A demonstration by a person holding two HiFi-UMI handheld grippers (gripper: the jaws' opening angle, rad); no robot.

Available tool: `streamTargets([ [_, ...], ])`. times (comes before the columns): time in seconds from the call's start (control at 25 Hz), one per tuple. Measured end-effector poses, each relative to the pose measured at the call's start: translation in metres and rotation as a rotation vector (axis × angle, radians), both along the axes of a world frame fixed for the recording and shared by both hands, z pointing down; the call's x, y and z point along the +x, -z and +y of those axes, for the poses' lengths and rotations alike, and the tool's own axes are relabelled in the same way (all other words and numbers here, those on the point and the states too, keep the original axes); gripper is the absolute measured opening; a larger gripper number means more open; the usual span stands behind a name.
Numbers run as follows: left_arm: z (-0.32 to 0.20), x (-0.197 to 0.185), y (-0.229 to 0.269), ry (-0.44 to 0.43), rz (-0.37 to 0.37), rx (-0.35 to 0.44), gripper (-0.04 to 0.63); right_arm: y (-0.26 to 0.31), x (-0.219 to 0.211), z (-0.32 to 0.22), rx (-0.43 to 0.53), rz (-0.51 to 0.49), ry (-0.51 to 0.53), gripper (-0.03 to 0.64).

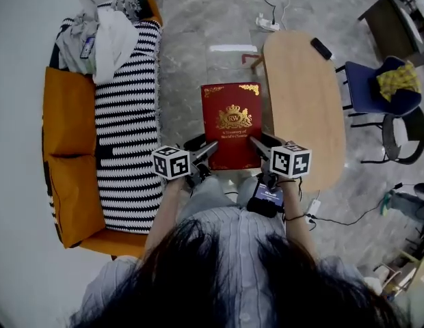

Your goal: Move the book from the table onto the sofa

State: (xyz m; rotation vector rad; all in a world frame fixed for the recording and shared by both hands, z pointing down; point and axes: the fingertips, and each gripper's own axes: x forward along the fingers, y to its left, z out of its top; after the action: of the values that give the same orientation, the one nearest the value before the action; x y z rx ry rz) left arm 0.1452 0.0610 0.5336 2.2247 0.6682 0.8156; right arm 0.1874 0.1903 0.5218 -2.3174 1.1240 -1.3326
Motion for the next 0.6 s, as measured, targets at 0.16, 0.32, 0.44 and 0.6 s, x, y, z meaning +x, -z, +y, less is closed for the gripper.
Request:
streamTargets([
  [0.16,-0.036,-0.016,0.004,0.057,0.004,-0.001,0.241,0.004,-0.007,-0.039,-0.001,0.006,0.059,0.166],
  [0.32,-0.072,-0.033,0.009,0.136,0.015,-0.003,0.241,0.010,-0.013,-0.079,0.008,0.019,0.134,0.166],
  [0.44,-0.119,-0.050,0.006,0.187,0.020,0.010,0.241,0.006,-0.022,-0.131,-0.001,0.027,0.208,0.167],
  [0.6,-0.154,-0.074,0.007,0.270,0.024,0.037,0.241,0.006,-0.036,-0.173,-0.015,0.034,0.321,0.166],
])
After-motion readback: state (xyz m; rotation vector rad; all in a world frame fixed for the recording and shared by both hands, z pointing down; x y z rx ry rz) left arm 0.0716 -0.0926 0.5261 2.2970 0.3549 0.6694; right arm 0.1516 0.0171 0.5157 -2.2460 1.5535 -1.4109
